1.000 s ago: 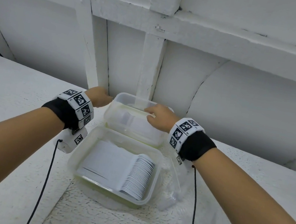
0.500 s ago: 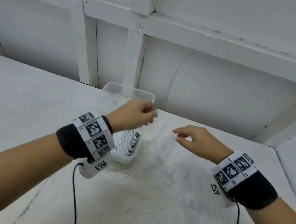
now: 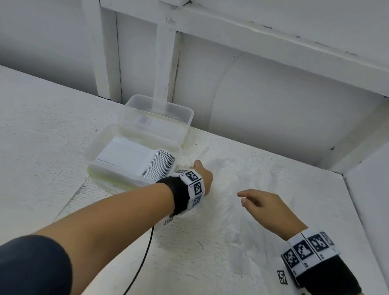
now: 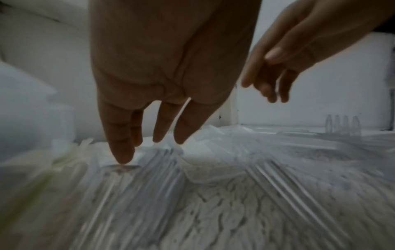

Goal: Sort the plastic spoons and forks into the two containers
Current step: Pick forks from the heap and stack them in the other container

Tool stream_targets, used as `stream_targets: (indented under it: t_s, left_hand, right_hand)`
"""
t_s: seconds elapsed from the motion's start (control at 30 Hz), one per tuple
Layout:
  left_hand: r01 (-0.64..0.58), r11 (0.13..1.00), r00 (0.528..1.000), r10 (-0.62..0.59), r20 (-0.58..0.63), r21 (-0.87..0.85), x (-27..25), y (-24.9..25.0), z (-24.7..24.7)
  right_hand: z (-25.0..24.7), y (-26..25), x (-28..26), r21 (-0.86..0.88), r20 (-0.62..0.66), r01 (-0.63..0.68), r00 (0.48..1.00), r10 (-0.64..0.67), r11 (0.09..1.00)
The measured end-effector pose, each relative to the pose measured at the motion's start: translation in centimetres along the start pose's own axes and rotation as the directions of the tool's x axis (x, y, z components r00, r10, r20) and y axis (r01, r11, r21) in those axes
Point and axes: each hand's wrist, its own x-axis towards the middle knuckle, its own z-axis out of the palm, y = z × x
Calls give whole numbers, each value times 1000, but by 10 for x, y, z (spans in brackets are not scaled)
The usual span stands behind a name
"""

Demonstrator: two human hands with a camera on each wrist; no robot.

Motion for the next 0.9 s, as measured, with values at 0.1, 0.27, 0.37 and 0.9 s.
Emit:
stream_targets:
  t_s: [0.1, 0.27, 0.37, 0.9]
  left_hand:
    - [-37, 996, 999, 35, 29, 87, -2, 1, -5]
    - [-101, 994, 994, 100, 38, 41, -7, -3, 0]
    - [-123, 992, 992, 122, 41, 11, -13, -6, 13]
    - [171, 470, 985, -80, 151, -866, -61, -39, 12]
  right_hand:
    - [3, 8, -9, 38, 15, -20, 1000, 19, 999]
    - [6, 14, -11, 76, 14, -31, 999, 30, 997]
    - [10, 11, -6, 102, 0, -23, 1000, 24, 995]
    - [33, -10, 35, -388, 228, 224, 963, -143, 894]
